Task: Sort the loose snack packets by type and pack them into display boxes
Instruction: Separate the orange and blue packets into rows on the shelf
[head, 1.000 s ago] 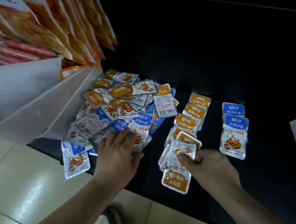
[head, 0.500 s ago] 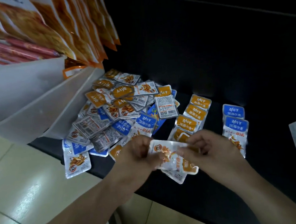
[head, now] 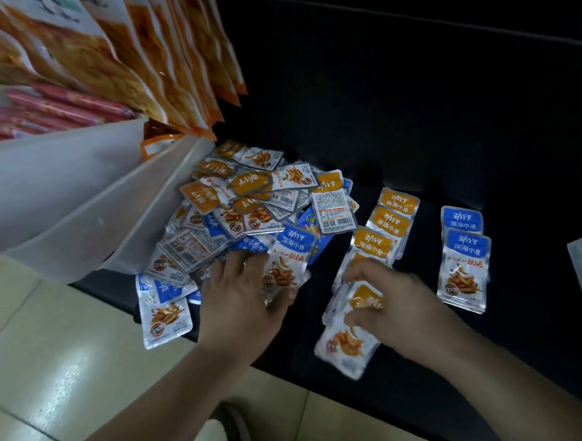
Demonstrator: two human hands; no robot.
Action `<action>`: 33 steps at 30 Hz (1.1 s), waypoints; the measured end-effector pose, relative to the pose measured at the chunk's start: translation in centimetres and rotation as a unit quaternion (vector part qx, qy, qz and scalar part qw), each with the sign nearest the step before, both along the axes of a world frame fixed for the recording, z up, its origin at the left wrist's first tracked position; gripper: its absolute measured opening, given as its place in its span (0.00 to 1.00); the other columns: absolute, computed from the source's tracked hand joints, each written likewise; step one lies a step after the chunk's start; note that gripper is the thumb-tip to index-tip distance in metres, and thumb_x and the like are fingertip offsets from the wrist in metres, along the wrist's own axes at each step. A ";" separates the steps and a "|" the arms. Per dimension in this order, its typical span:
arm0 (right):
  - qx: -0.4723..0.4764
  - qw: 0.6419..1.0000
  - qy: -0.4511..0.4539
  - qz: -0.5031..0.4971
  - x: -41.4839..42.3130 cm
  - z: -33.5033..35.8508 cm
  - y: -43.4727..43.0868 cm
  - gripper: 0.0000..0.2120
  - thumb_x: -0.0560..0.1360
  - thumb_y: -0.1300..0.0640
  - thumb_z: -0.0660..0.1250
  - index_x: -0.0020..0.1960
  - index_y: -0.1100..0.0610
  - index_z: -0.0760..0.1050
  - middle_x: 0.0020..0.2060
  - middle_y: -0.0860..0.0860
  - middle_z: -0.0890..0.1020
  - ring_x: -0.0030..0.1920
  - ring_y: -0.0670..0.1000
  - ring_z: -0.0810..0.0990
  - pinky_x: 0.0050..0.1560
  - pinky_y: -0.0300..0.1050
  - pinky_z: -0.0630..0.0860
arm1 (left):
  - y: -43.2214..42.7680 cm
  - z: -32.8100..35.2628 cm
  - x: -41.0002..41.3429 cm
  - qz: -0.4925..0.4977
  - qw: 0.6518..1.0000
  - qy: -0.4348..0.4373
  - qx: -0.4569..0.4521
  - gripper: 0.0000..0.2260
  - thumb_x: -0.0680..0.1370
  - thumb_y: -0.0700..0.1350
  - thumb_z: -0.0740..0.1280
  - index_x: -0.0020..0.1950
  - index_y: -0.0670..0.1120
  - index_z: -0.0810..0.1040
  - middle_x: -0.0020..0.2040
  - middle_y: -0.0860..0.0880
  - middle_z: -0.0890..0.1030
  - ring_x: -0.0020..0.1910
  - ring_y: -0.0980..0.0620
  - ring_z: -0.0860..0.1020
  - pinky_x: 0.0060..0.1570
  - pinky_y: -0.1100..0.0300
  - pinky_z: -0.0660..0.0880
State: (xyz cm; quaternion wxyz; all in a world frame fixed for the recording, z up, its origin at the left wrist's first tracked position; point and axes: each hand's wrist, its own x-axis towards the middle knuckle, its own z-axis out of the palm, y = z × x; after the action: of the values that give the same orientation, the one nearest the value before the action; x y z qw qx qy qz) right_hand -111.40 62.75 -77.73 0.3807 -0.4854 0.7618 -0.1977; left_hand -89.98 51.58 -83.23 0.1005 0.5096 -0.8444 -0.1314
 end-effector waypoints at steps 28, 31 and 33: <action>-0.096 0.889 -0.262 -0.363 -2.5 2.6 2.6 0.16 0.74 0.66 0.76 0.57 0.51 0.81 0.46 0.49 0.89 0.46 0.50 0.88 0.51 0.50 0.82 | 4.4 5.6 -7.8 0.019 0.867 0.283 0.410 0.04 0.80 0.40 0.72 0.50 0.50 0.82 0.42 0.51 0.85 0.39 0.53 0.83 0.35 0.64 0.76; -0.098 0.890 -0.189 -0.402 -5.8 1.6 4.7 0.16 0.73 0.66 0.77 0.55 0.50 0.81 0.42 0.45 0.88 0.42 0.46 0.88 0.45 0.46 0.81 | 1.5 3.4 -8.1 -0.102 0.973 0.153 0.138 0.09 0.78 0.44 0.72 0.57 0.53 0.81 0.54 0.54 0.81 0.51 0.56 0.80 0.49 0.56 0.80; -0.090 0.897 -0.148 -0.407 -7.7 0.4 6.3 0.16 0.72 0.65 0.78 0.54 0.50 0.80 0.40 0.42 0.88 0.40 0.43 0.87 0.39 0.39 0.79 | -1.6 2.6 -9.2 -0.158 0.986 0.052 0.023 0.20 0.76 0.46 0.72 0.68 0.49 0.78 0.70 0.48 0.76 0.70 0.46 0.73 0.66 0.48 0.75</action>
State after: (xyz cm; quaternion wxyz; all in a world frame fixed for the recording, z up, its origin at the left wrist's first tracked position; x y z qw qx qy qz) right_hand -119.09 69.03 -77.33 0.3297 -0.1308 0.8067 -0.4726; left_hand -99.14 49.99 -80.66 0.1104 0.3648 -0.9044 -0.1916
